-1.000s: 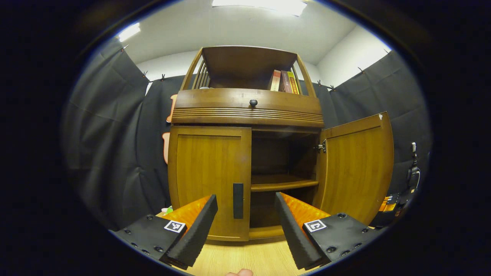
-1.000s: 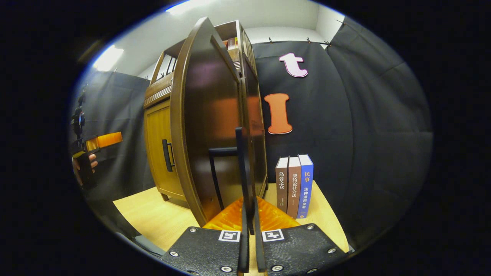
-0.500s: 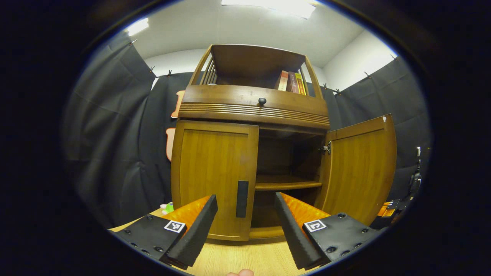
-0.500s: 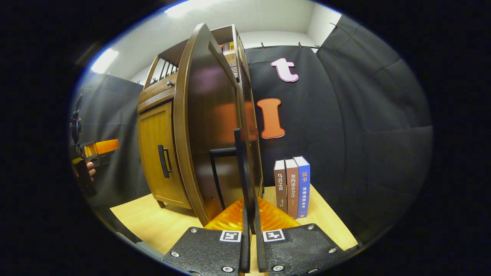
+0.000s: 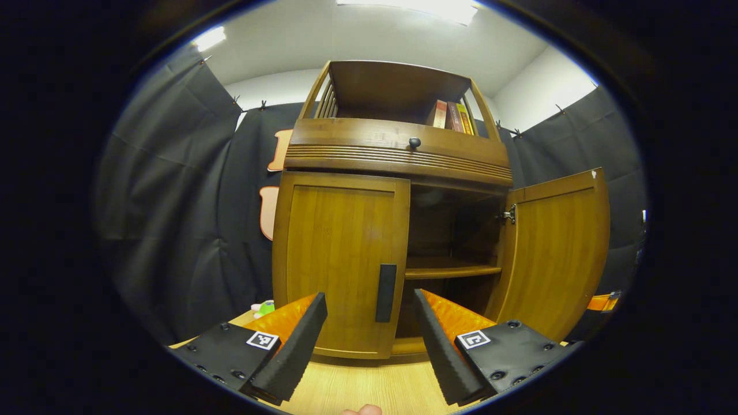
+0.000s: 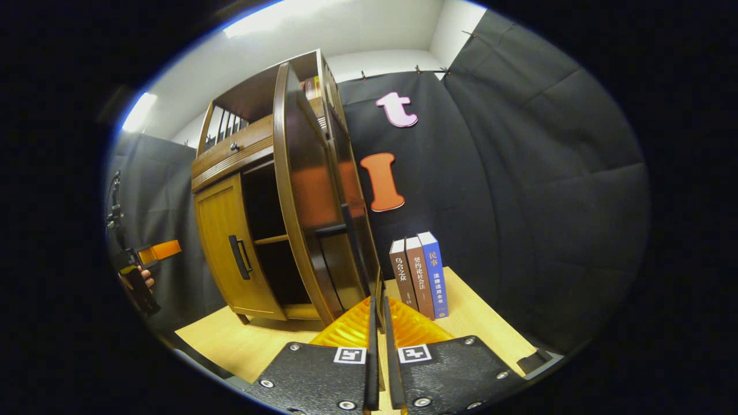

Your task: Open the right door of the double-door shoe cabinet with the right hand, and open the left door with the left hand.

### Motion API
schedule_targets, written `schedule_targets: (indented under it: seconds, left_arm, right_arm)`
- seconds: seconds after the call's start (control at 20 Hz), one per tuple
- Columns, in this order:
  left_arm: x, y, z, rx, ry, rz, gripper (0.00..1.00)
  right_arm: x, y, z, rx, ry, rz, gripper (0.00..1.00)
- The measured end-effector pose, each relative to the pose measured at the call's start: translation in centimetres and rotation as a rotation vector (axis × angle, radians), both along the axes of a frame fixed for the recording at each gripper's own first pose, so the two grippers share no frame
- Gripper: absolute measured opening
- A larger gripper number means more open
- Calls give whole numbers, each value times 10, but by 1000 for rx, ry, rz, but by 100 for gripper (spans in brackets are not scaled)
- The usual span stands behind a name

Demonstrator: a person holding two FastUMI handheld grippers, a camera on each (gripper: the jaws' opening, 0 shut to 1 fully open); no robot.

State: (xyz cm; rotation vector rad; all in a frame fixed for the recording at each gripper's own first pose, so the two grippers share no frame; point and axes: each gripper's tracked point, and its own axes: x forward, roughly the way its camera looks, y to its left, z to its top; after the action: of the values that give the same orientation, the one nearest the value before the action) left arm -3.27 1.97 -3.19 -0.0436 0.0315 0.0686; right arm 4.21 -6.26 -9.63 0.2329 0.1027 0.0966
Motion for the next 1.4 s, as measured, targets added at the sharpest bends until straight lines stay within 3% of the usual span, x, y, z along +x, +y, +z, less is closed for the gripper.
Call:
schedule_targets:
  seconds: [0.25, 0.4, 0.6, 0.65, 0.8, 1.05, 1.15, 1.4]
  left_arm:
    - [15, -1, 5, -2, -18, 0, 95]
    - [20, 7, 5, 15, -15, 50, 94]
    - [23, 12, 9, -25, -16, 84, 96]
    - [21, 15, 7, -29, -11, 86, 95]
    - [10, 39, 6, -11, -6, 132, 94]
    - [-17, 71, -6, 15, 28, 187, 95]
    - [-26, 82, -14, 20, 47, 211, 95]
    - [-26, 88, -29, -33, 78, 231, 95]
  right_arm:
    - [-33, -32, 11, -98, 2, -161, 0]
    - [-53, -31, 32, -181, -6, -192, 4]
    - [-50, 15, 59, -208, -73, -80, 4]
    - [-43, 31, 63, -208, -83, -42, 0]
    - [-28, 69, 55, -200, -57, 57, 4]
    - [-8, 107, 40, -138, -40, 123, 5]
    - [11, 114, 33, -151, -22, 125, 10]
    - [32, 125, 30, -183, -25, 131, 60]
